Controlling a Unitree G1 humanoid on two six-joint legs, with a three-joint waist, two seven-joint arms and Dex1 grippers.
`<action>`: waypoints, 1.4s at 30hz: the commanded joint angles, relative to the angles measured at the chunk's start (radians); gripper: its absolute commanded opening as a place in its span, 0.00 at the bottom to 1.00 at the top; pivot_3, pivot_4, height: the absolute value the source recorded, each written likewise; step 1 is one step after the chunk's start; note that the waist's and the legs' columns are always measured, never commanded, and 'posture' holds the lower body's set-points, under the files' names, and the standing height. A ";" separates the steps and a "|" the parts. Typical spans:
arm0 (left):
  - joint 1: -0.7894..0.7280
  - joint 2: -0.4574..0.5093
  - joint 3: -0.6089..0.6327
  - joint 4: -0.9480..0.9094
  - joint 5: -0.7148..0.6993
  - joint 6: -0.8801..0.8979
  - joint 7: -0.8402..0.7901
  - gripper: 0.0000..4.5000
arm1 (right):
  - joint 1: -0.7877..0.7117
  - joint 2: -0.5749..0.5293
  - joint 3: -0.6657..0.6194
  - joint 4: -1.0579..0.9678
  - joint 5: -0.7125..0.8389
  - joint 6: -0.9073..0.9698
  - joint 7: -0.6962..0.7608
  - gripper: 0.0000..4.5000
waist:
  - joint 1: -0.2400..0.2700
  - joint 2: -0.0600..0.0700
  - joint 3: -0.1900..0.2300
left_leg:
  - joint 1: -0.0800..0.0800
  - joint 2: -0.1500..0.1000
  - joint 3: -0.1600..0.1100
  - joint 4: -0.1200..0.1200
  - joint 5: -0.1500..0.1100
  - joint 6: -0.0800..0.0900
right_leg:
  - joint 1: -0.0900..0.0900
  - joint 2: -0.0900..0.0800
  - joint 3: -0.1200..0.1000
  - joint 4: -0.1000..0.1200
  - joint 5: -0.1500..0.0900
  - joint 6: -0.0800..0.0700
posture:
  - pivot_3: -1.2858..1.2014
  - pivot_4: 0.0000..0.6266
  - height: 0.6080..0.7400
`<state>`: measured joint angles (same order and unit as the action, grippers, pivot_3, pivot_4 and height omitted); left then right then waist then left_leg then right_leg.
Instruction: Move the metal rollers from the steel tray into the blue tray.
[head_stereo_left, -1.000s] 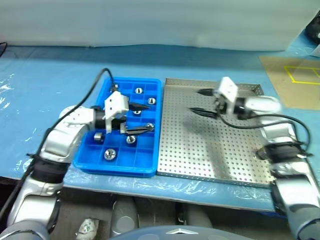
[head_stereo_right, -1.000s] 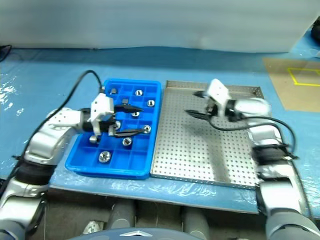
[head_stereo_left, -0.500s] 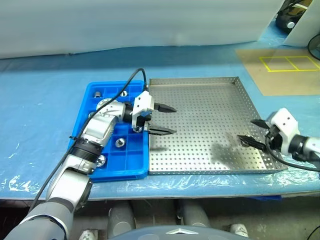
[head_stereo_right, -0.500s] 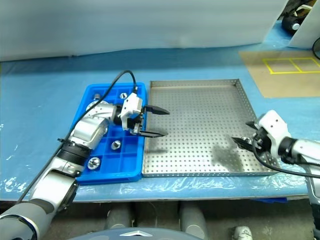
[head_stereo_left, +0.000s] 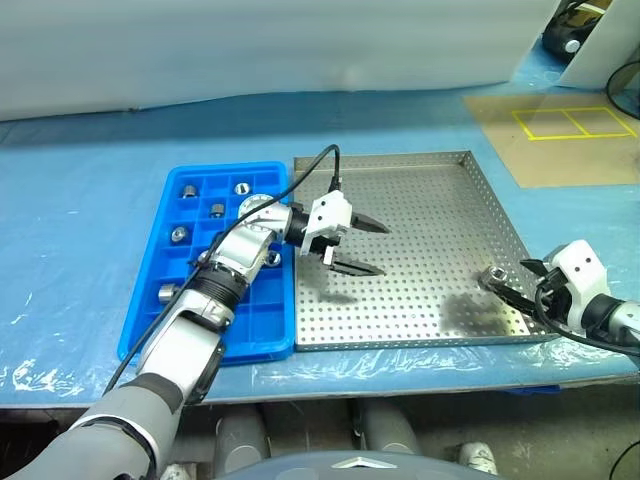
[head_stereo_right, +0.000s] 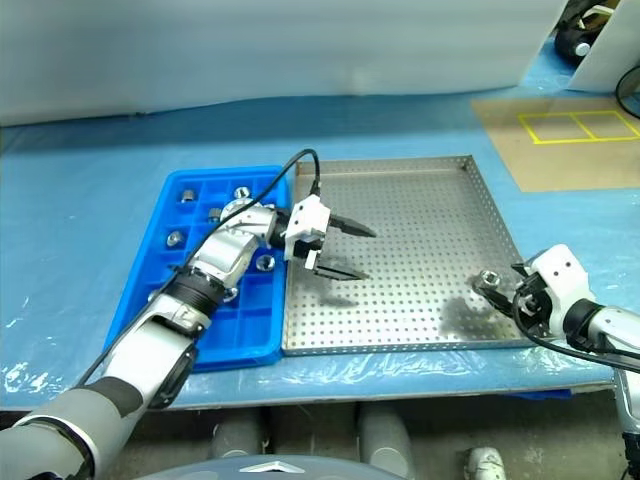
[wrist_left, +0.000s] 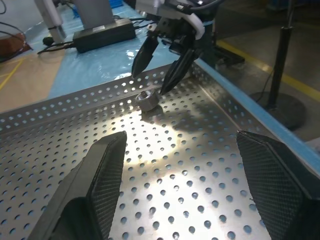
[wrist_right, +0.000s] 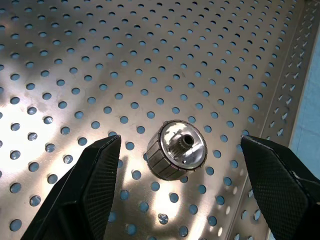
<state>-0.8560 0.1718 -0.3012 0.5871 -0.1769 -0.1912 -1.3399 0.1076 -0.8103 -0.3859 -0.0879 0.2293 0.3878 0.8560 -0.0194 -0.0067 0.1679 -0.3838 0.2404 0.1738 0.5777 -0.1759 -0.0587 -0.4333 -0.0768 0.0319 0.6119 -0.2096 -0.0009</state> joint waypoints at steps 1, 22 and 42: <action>-0.012 0.004 0.018 0.007 0.013 -0.041 0.017 0.82 | 0.014 0.022 0.024 0.023 -0.007 -0.033 -0.017 0.87 | 0.001 0.000 0.000 | 0.000 0.000 0.000 0.000 0.000 0.000 | 0.000 0.000 0.000 -0.001 0.000 0.000 | 0.36 0.24 1.00; 0.054 0.039 0.035 -0.108 0.000 0.024 0.032 0.82 | -0.068 0.051 0.142 0.218 -0.059 -0.144 -0.061 0.53 | 0.001 -0.003 -0.002 | 0.008 -0.001 0.001 0.000 -0.002 0.002 | 0.012 -0.002 -0.001 -0.005 0.000 0.000 | 0.38 0.24 1.00; 0.107 0.211 0.135 -0.347 -0.155 0.271 -0.024 0.82 | -0.292 0.046 0.323 -0.008 -0.032 -0.100 0.038 0.36 | -0.014 -0.002 -0.001 | 0.005 0.000 0.001 -0.005 -0.001 0.000 | 0.005 -0.001 -0.001 -0.005 0.000 0.000 | 0.41 0.24 1.00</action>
<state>-0.7541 0.3533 -0.2116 0.3143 -0.2807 0.0283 -1.3473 -0.1436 -0.7558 -0.0829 -0.0242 0.1760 0.2961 0.8560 -0.0332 -0.0090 0.1665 -0.3796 0.2405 0.1750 0.5713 -0.1759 -0.0591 -0.4301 -0.0771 0.0311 0.6069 -0.2092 -0.0013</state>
